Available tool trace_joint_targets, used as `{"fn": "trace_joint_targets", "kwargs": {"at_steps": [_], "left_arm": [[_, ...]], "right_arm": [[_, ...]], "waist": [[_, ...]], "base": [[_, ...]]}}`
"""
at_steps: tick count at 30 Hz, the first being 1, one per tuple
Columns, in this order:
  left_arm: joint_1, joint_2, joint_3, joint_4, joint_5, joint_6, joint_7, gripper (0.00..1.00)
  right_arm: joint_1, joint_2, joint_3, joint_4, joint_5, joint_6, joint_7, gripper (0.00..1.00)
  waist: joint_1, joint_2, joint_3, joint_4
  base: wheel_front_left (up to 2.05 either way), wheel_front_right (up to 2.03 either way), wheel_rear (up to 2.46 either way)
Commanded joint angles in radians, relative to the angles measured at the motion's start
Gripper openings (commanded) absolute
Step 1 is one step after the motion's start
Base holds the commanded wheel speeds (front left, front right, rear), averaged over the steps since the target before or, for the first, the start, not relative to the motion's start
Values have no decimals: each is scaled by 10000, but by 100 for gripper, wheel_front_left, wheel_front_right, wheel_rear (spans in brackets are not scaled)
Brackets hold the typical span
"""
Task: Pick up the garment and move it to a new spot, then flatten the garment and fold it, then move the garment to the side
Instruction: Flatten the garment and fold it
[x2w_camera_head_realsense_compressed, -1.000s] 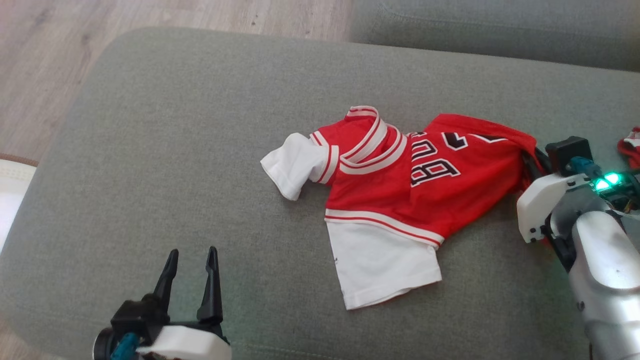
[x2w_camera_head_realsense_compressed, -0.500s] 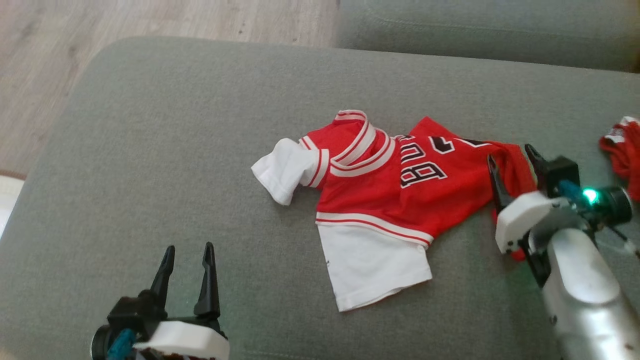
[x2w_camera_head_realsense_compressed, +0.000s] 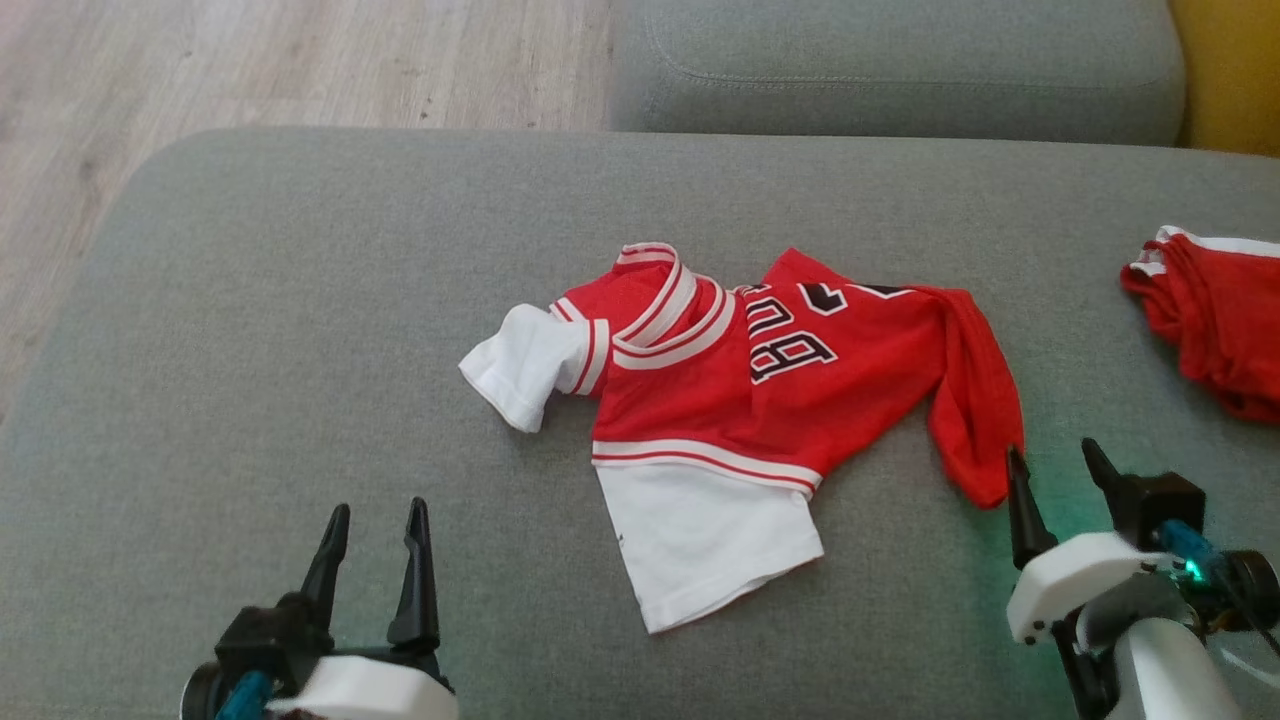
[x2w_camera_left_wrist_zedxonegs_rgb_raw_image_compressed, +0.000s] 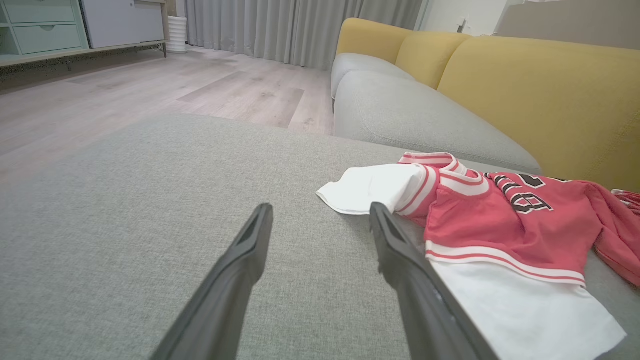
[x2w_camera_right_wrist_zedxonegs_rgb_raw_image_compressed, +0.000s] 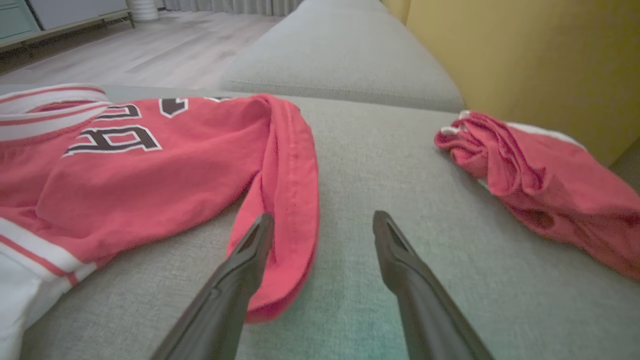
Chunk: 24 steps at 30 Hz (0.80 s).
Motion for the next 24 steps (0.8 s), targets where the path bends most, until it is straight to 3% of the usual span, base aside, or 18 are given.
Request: {"fn": "trace_joint_targets", "kwargs": {"at_steps": [1, 11, 12, 13, 14, 17, 24], "left_arm": [[-339, 212, 306, -299, 58, 39, -64, 100], [-460, 277, 180, -332, 113, 33, 36, 100], [-454, 285, 182, -329, 110, 38, 38, 100], [-444, 294, 187, -327, 104, 46, 37, 100], [-433, 301, 187, -323, 100, 52, 36, 100], [-388, 319, 189, -320, 84, 67, 31, 100], [-297, 314, 130, -329, 66, 87, 25, 100]], "right_arm": [[-384, 63, 185, -389, 115, 65, 58, 100], [-986, 88, 98, 892, 568, 65, 1073, 98], [-1064, 88, 86, 1078, 609, 65, 1156, 57], [-1141, 89, 79, 1246, 659, 65, 1212, 37], [-1216, 89, 55, 1394, 732, 65, 1248, 0], [-1420, -72, -16, 1683, 795, 65, 1249, 0], [-1897, -1134, -663, 1846, -11, 65, 1074, 0]], "waist": [[1, 0, 31, 10], [1, 0, 250, 449], [1, 0, 249, 494], [1, 0, 246, 524], [1, 0, 232, 553], [1, 0, 191, 595], [1, 0, 77, 554]], "base": [[0, 0, 0], [0, 0, 0], [0, 0, 0], [0, 0, 0], [0, 0, 0], [0, 0, 0], [0, 0, 0]]}}
